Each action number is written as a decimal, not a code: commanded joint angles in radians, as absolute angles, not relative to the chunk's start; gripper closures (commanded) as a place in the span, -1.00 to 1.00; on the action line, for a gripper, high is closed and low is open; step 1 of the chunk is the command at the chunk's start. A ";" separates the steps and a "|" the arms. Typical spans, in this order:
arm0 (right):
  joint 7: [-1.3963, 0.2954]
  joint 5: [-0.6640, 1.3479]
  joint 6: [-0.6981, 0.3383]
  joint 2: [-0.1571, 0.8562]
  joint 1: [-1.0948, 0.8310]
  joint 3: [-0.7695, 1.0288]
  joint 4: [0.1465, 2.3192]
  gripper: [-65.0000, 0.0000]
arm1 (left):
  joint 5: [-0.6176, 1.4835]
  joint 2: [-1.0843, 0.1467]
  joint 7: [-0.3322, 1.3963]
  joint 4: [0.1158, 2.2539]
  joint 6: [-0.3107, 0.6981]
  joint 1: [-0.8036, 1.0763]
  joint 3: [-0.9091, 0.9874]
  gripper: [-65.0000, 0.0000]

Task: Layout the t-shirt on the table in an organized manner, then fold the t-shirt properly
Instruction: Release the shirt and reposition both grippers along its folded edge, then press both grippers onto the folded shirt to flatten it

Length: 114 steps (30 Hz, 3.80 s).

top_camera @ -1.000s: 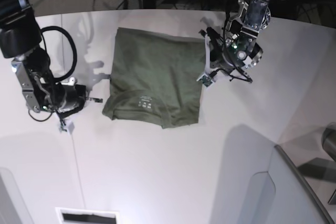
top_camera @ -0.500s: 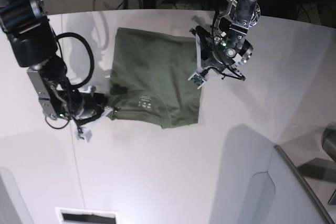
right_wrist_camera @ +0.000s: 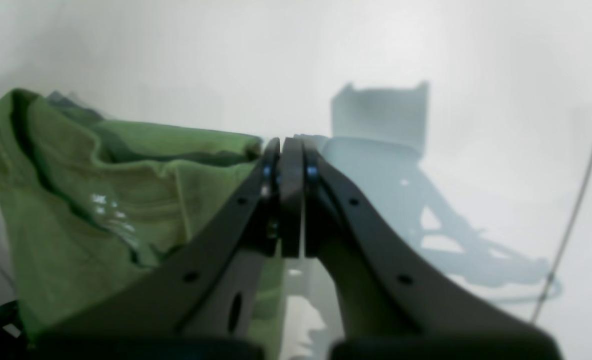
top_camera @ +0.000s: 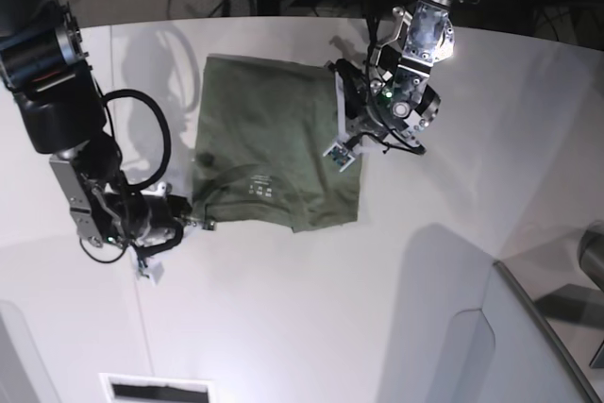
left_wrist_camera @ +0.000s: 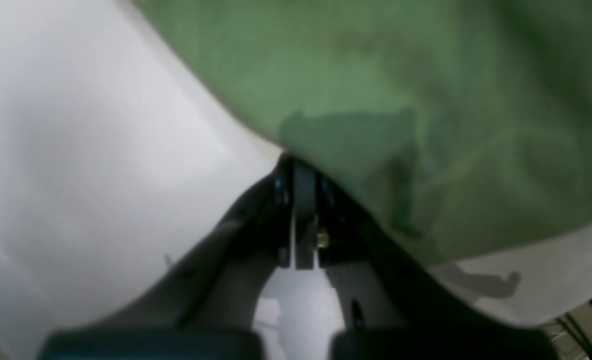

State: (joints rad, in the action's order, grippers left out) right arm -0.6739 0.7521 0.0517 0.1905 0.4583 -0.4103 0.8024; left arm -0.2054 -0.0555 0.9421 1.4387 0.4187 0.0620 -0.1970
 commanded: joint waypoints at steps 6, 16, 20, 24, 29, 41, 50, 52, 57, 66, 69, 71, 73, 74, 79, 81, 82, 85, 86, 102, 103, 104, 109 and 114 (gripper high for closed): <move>-0.664 0.757 0.045 0.194 0.513 -0.407 0.812 1.00 | -0.162 -0.022 0.908 1.432 0.435 0.056 -0.205 1.00; -0.673 0.541 0.045 0.165 0.522 -0.404 0.812 1.00 | -0.163 -0.025 0.905 1.443 0.435 0.131 -0.203 1.00; -0.673 0.541 0.045 0.165 0.506 -0.401 0.822 1.00 | -0.163 -0.028 0.905 1.454 0.435 0.133 -0.203 1.00; -0.714 0.541 0.045 0.165 0.489 -0.397 0.875 1.00 | -0.163 -0.061 0.909 1.554 0.435 0.127 -0.199 1.00; -0.771 0.538 0.056 0.173 0.387 -0.394 1.204 1.00 | -0.165 -0.071 1.000 1.662 0.435 0.084 -0.085 1.00; -0.966 0.536 0.133 0.136 0.088 -0.400 1.561 1.00 | -0.156 -0.008 1.004 1.621 0.438 -0.008 -0.116 1.00; -0.855 0.541 0.127 0.136 -0.016 -0.403 1.484 1.00 | -0.163 0.081 0.843 1.414 0.435 -0.081 -0.124 1.00; -0.802 0.541 0.125 0.125 -0.016 -0.403 1.395 1.00 | -0.156 0.085 0.832 1.385 0.435 -0.096 -0.120 1.00; -0.746 0.541 0.125 0.104 -0.016 -0.403 1.296 1.00 | -0.156 0.091 0.834 1.454 0.435 -0.097 -0.120 1.00; -0.842 0.536 0.134 0.108 -0.056 -0.394 1.587 1.00 | -0.150 0.094 0.878 1.598 0.438 -0.013 -0.131 1.00; -0.862 0.536 0.157 0.108 -0.076 -0.394 1.627 1.00 | -0.094 0.094 0.880 1.636 0.440 0.036 -0.133 1.00; -0.862 0.539 0.165 0.110 -0.087 -0.394 1.630 1.00 | -0.084 0.093 0.880 1.643 0.440 0.065 -0.133 1.00; -0.860 0.539 0.165 0.110 -0.097 -0.394 1.626 1.00 | -0.096 0.091 0.880 1.638 0.440 0.081 -0.133 1.00; -0.858 0.539 0.165 0.110 -0.099 -0.394 1.624 1.00 | -0.097 0.085 0.880 1.635 0.440 0.091 -0.133 1.00; -0.851 0.538 0.165 0.107 -0.119 -0.394 1.554 1.00 | -0.085 0.035 0.875 1.643 0.440 0.160 -0.133 1.00; -0.812 0.539 0.165 0.107 -0.119 -0.400 1.506 1.00 | -0.085 0.018 0.874 1.636 0.440 0.180 -0.133 1.00; -0.789 0.539 0.165 0.107 -0.119 -0.401 1.481 1.00 | -0.085 0.007 0.874 1.630 0.440 0.185 -0.133 1.00; -0.773 0.541 0.165 0.102 -0.119 -0.403 1.451 1.00 | -0.085 -0.008 0.872 1.586 0.440 0.182 -0.133 1.00; -0.773 0.541 0.165 0.102 -0.119 -0.403 1.454 1.00 | -0.085 -0.008 0.872 1.570 0.440 0.176 -0.130 1.00; -0.769 0.539 0.165 0.082 -0.140 -0.395 1.452 1.00 | -0.096 -0.010 0.848 1.523 0.440 0.102 -0.133 1.00; -0.769 0.539 0.165 0.082 -0.139 -0.395 1.452 1.00 | -0.096 -0.010 0.848 1.521 0.440 0.104 -0.133 1.00; -0.769 0.541 0.165 0.084 -0.137 -0.395 1.454 1.00 | -0.096 -0.010 0.848 1.520 0.440 0.105 -0.133 1.00; -0.769 0.541 0.165 0.082 -0.140 -0.395 1.472 1.00 | -0.084 -0.010 0.849 1.564 0.440 0.110 -0.124 1.00; -0.768 0.532 0.165 0.116 -0.148 -0.395 1.675 1.00 | -0.088 -0.010 0.849 1.730 0.440 0.162 -0.120 1.00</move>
